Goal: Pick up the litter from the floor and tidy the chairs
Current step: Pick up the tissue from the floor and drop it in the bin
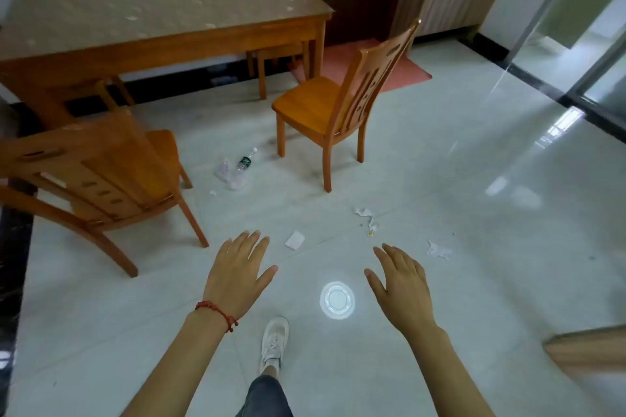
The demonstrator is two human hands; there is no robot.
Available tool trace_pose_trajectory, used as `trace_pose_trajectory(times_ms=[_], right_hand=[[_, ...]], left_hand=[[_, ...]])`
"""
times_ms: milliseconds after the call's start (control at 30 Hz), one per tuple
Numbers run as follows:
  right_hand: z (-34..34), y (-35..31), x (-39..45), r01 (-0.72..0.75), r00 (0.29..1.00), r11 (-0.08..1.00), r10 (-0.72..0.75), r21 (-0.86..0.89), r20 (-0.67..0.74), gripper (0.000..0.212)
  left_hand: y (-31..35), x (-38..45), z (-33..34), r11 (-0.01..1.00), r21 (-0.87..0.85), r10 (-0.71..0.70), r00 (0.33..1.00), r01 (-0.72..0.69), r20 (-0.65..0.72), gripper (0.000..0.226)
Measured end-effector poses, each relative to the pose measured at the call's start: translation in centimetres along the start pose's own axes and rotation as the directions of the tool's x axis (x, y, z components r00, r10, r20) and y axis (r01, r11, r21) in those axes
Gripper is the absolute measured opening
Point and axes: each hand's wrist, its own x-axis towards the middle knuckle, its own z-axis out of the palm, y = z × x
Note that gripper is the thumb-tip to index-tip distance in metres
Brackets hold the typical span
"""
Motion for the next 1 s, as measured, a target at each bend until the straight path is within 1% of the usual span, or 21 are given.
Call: trace_pose_trajectory(times_ms=[33,67,133,333,400,467,533,633,800,1000], right_hand=[[0.5,0.2,0.9,-0.026,0.999,1.000,0.026,0.005,-0.021,0.072],[0.6,0.0,1.9,-0.066,0.998,0.998,0.066,0.024,0.008,0.072],[1.5,0.0,4.1,-0.100,0.995,0.995,0.100,0.006,-0.007,0.072],[3.1,-1.3,12.0,-0.150,0.988,0.989,0.151,0.014,-0.024,0.069],[3.2,-1.6,14.4,-0.150,0.989,0.988,0.150,0.022,-0.015,0.064],[3.8,-1.7,17.1,-0.148,0.989,0.988,0.149,0.040,-0.013,0.054],[4.3,-1.6,19.9,-0.134,0.991,0.990,0.135,0.046,-0.015,0.049],[5.5,-1.0,24.7,-0.108,0.994,0.992,0.106,0.072,0.032,0.048],[8.9,0.2,32.9,0.010,0.989,0.994,-0.027,0.111,0.146,0.048],[16.3,1.8,40.7,0.089,0.951,0.982,-0.132,0.164,0.278,0.048]], left_hand=[[-0.7,1.4,0.3,1.000,-0.017,0.005,1.000,-0.005,0.018,0.073],[-1.3,2.7,0.2,1.000,-0.031,0.004,0.998,-0.002,0.064,0.076],[-2.7,5.8,0.6,1.000,-0.020,0.022,0.999,-0.021,0.047,0.078],[-7.4,14.0,1.0,0.999,-0.028,0.047,0.994,-0.044,0.102,0.077],[-8.5,15.8,0.8,0.999,-0.023,0.046,0.992,-0.043,0.120,0.078],[-9.7,17.9,1.1,0.999,-0.034,0.022,0.988,-0.018,0.151,0.077],[-10.6,19.8,1.4,0.999,-0.035,-0.016,0.987,0.022,0.162,0.077],[-11.7,22.8,2.7,0.996,-0.035,-0.077,0.977,0.086,0.197,0.076],[-12.9,27.7,5.4,0.979,-0.030,-0.186,0.948,0.201,0.258,0.077],[-15.3,32.1,10.3,0.948,-0.047,-0.290,0.917,0.314,0.275,0.076]])
